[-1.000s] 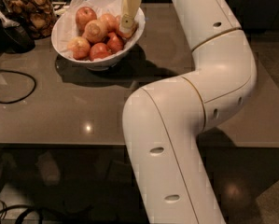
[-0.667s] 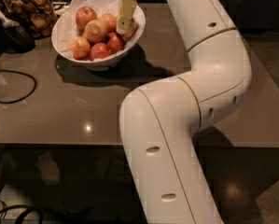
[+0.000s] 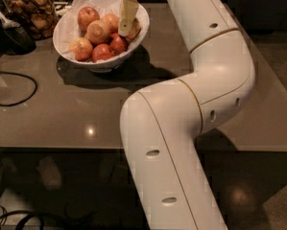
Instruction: Pick apple from white bowl
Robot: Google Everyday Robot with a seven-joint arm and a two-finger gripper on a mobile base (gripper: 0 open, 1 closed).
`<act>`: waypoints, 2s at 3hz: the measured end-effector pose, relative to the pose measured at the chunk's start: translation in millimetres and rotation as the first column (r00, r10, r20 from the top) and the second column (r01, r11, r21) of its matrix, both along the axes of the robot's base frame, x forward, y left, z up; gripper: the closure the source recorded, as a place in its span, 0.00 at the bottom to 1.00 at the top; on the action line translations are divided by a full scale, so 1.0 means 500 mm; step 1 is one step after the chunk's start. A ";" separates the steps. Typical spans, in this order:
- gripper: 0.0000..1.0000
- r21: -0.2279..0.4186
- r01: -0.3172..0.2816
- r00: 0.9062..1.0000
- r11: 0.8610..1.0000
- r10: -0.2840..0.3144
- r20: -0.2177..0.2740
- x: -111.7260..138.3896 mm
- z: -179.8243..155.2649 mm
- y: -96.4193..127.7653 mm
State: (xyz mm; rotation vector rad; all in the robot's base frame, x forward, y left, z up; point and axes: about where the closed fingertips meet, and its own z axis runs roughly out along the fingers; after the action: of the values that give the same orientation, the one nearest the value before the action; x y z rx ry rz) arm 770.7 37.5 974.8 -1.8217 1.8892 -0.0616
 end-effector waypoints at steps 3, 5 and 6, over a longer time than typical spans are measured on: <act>0.13 -0.033 0.026 0.999 0.999 -0.027 -0.028 0.012 -0.039 -0.012; 0.12 -0.047 0.043 0.998 0.998 -0.045 -0.042 0.015 -0.054 -0.021; 0.13 -0.056 0.047 0.998 0.997 -0.049 -0.045 0.017 -0.060 -0.019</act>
Offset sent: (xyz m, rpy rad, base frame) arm 0.1242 -0.0245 0.0809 -0.0743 0.0981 -0.0169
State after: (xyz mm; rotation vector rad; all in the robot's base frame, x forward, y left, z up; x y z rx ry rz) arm 779.1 28.0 944.8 -1.8284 1.9819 -0.0891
